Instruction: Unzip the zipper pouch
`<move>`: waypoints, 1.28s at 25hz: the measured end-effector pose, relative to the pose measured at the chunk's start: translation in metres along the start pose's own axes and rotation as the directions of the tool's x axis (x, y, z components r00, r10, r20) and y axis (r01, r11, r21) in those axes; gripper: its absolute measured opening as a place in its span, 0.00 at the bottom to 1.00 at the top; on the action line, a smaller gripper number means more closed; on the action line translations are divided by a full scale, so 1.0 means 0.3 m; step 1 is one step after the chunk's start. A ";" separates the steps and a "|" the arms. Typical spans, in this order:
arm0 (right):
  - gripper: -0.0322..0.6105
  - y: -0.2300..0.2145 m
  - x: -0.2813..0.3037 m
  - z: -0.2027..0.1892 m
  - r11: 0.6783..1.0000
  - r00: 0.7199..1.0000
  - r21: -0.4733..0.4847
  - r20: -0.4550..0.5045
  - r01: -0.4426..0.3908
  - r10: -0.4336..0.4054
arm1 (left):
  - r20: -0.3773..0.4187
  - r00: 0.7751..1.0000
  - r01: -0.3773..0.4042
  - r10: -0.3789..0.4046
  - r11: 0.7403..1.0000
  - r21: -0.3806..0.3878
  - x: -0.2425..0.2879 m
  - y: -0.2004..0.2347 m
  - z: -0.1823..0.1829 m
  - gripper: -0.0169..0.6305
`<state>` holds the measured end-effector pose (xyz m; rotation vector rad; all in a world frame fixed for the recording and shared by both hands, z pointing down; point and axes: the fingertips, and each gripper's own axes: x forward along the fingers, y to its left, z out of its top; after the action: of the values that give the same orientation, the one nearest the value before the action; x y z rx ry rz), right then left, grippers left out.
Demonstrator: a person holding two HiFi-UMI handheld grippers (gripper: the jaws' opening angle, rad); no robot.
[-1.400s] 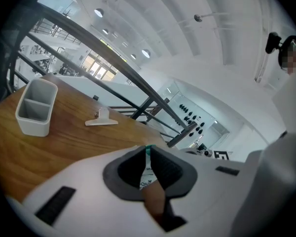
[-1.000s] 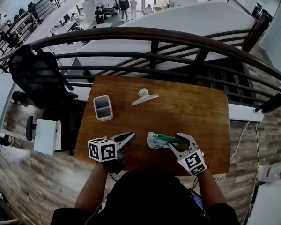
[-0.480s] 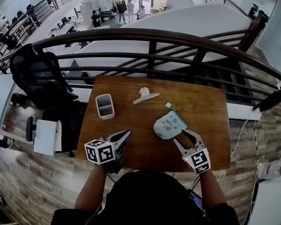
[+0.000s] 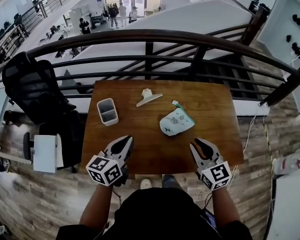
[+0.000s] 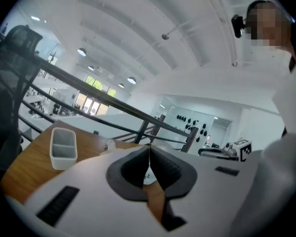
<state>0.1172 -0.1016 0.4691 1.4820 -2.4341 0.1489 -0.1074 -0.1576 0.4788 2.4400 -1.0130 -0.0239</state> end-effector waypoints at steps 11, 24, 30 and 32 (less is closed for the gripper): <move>0.04 -0.062 -0.145 0.016 0.991 0.992 0.082 0.067 0.102 -0.108 | 0.157 0.987 -0.053 0.038 0.994 0.093 -0.107 -0.011 0.117 0.05; 0.04 -0.203 -0.197 0.108 0.996 0.985 0.087 0.169 0.019 -0.034 | 0.273 0.957 -0.148 0.096 0.974 0.174 -0.102 -0.159 0.198 0.05; 0.04 -0.203 -0.215 0.076 0.998 0.989 0.056 0.150 -0.002 -0.007 | 0.270 0.956 -0.148 0.114 0.983 0.111 -0.087 -0.209 0.152 0.05; 0.04 -0.191 -0.204 0.061 1.000 0.990 0.004 0.141 -0.006 0.005 | 0.271 0.957 -0.145 0.108 0.982 0.118 -0.074 -0.219 0.143 0.05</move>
<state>0.1905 -0.0804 0.4301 1.5360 -2.5497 0.0527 -0.0886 -0.1219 0.4078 2.5365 -1.3259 -0.2495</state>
